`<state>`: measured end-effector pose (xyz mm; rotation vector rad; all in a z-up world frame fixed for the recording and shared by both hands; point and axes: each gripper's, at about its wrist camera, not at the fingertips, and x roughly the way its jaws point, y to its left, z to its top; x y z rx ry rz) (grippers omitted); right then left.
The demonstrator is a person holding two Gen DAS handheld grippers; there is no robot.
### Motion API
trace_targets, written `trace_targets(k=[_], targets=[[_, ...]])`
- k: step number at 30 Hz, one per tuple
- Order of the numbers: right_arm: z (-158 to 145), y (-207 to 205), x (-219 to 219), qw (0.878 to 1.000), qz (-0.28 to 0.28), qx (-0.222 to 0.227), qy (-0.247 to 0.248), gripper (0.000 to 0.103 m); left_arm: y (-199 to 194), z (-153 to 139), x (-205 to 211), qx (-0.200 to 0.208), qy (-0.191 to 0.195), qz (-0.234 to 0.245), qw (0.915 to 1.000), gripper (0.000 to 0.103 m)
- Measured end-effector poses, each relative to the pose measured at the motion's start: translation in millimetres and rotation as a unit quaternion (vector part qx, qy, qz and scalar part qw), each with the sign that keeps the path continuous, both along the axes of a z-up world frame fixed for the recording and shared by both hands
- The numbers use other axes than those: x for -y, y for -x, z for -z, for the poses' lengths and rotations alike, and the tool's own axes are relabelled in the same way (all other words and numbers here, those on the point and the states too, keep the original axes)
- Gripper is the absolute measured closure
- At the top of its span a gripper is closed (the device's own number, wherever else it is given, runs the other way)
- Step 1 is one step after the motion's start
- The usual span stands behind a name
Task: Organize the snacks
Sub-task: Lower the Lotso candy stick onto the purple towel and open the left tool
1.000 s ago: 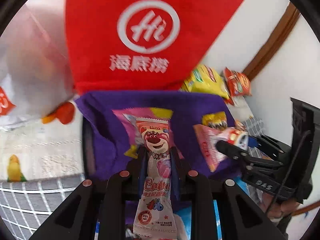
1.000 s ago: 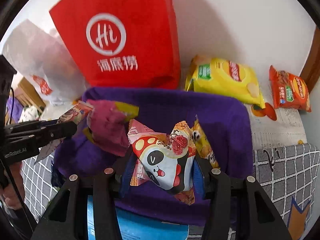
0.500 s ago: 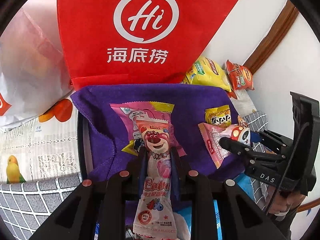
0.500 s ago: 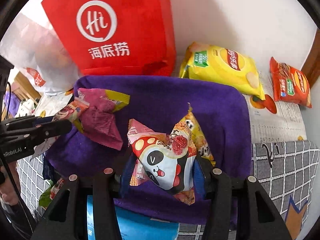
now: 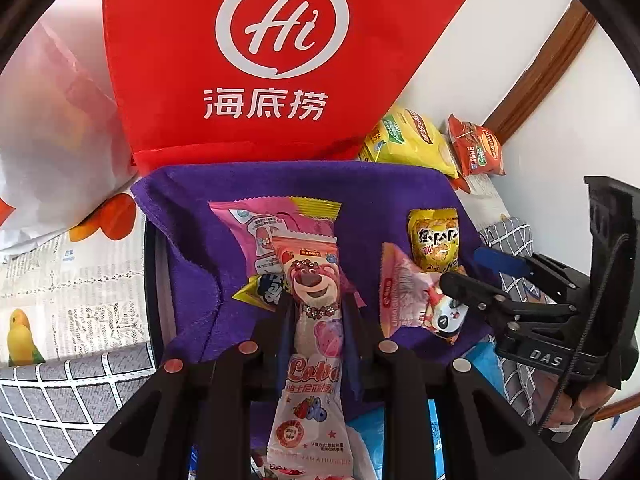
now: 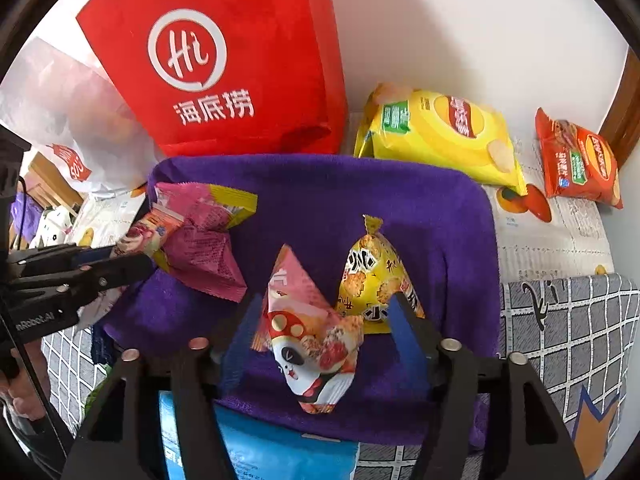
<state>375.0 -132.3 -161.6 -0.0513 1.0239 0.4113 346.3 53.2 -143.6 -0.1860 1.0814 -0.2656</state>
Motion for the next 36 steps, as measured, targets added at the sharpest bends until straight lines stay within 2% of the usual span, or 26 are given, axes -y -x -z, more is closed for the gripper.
trace_targets(k=[15, 18, 20, 22, 25, 36], targets=[[-27, 9, 13, 0.999, 0.016, 0.03, -0.033, 0.032, -2, 7, 3, -0.022, 0.002, 0.004, 0.9997, 0.079], [-28, 10, 14, 0.999, 0.019, 0.031, -0.036, 0.032, -1, 6, 4, -0.023, 0.001, 0.007, 0.9997, 0.07], [-29, 10, 15, 0.999, 0.021, 0.03, -0.04, 0.032, 0, 5, 5, -0.021, -0.005, 0.007, 0.9997, 0.056], [-29, 10, 16, 0.998, 0.024, 0.029, -0.041, 0.032, 0, 4, 6, -0.017, -0.016, 0.006, 0.9997, 0.051], [-29, 9, 17, 0.998, 0.028, 0.03, -0.041, 0.032, 0, 3, 7, -0.017, -0.022, 0.007, 0.9996, 0.05], [-38, 13, 22, 0.997, 0.029, 0.035, -0.069, 0.032, 5, -13, 0, -0.005, -0.003, 0.003, 1.0, 0.048]])
